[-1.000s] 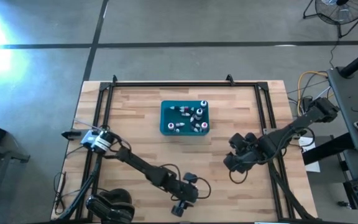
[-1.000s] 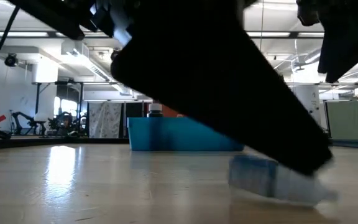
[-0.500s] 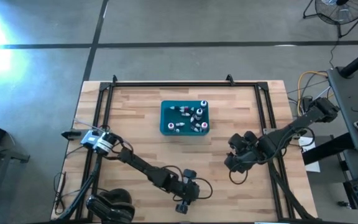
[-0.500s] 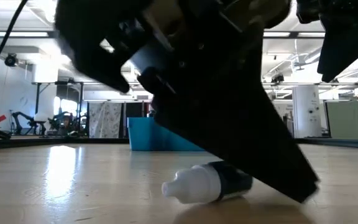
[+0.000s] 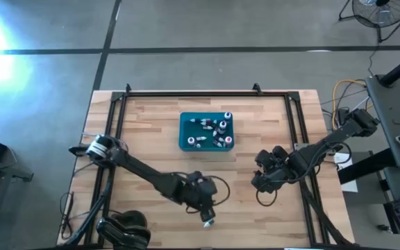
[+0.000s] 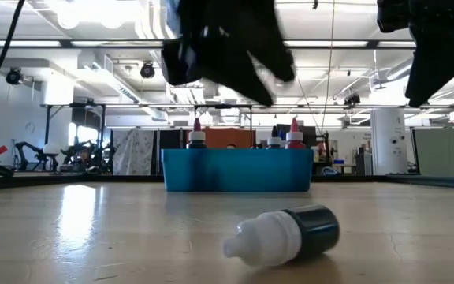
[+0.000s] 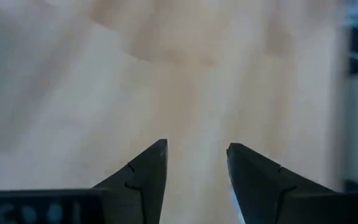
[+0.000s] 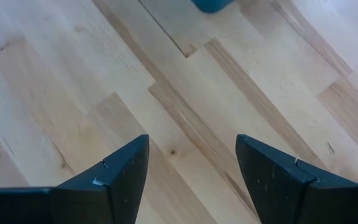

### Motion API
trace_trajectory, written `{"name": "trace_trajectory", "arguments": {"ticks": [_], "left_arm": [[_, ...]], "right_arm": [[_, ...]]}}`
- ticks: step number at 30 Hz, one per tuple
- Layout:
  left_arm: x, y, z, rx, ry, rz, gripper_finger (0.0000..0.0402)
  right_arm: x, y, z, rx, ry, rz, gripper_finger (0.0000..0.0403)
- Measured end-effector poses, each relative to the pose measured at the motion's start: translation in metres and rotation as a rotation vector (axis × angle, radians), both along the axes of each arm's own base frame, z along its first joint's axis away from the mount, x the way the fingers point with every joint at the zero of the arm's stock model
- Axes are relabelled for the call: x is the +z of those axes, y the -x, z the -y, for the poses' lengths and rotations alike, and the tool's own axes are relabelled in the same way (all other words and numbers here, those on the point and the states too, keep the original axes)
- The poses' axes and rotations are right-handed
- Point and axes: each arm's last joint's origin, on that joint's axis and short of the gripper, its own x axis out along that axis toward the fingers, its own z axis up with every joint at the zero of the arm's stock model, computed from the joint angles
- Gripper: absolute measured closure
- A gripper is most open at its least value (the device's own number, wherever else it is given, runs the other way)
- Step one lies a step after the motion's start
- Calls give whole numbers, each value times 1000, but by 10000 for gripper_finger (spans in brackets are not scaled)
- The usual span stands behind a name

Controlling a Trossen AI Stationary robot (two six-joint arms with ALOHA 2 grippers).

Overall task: Pick & Place food coloring
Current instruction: Put the small blue food coloring bottle in the blue bin

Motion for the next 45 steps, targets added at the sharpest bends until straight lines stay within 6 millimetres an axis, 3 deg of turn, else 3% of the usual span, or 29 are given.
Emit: {"name": "trace_trajectory", "arguments": {"ticks": [3,7,12,15,21,26,33,40,45], "left_arm": [[0,5,21,-135,140,-20,255],[-14,15,55,-252,148,-32,255],[-41,12,76,-217,110,-69,255],[-45,5,85,-157,31,-38,255],[-55,0,87,31,-73,-143,255],[-55,-5,97,15,7,-144,255],[-55,-1,101,48,-13,-121,255],[-56,-2,100,46,-7,-126,255],[-55,-4,101,26,3,-112,255]], "right_arm": [[0,0,0,4,1,-2,170],[-3,1,1,21,13,-15,170],[-6,2,1,28,22,-28,172],[-10,4,2,28,30,-42,172],[-20,9,4,26,11,-91,172],[-28,13,6,-10,-6,-117,172],[-31,15,2,22,-79,-165,172],[-40,30,-39,389,-233,-155,172],[-40,30,-59,484,-312,-29,172]]}}
